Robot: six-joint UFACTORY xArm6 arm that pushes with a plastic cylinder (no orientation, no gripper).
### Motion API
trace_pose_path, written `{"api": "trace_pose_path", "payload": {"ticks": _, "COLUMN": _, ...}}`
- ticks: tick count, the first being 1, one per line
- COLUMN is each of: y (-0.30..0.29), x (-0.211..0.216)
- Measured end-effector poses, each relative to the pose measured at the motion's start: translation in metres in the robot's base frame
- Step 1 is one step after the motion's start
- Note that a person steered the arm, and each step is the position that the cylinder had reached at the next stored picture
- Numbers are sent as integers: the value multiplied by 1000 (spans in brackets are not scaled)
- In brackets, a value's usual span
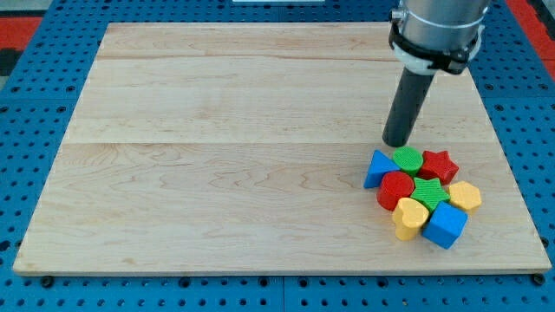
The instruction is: Push the group of blocks towards the center of the board
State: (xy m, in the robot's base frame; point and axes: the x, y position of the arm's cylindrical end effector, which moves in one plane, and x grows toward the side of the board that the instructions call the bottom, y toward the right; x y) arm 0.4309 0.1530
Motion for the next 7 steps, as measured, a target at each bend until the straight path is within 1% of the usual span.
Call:
{"api": "trace_pose_path", "payload": {"ticks": 1, "y": 62, "x": -32}}
{"api": "trace_pose_path", "payload": {"ticks": 2, "y": 146, "x": -10}}
{"api": "trace_pose_path", "payload": {"ticks": 3, "y": 185, "x": 69}}
{"api": "trace_pose_path", "payload": {"ticks": 4, "y": 188, "x": 152}}
{"api": "trace_pose_path", "payload": {"ticks": 5, "y": 133, "x": 157}}
{"api": "trace_pose_path", "payload": {"ticks": 6, "y": 92, "x": 145}}
{"api": "trace_pose_path", "payload": {"ticks": 7, "y": 80, "x": 122}}
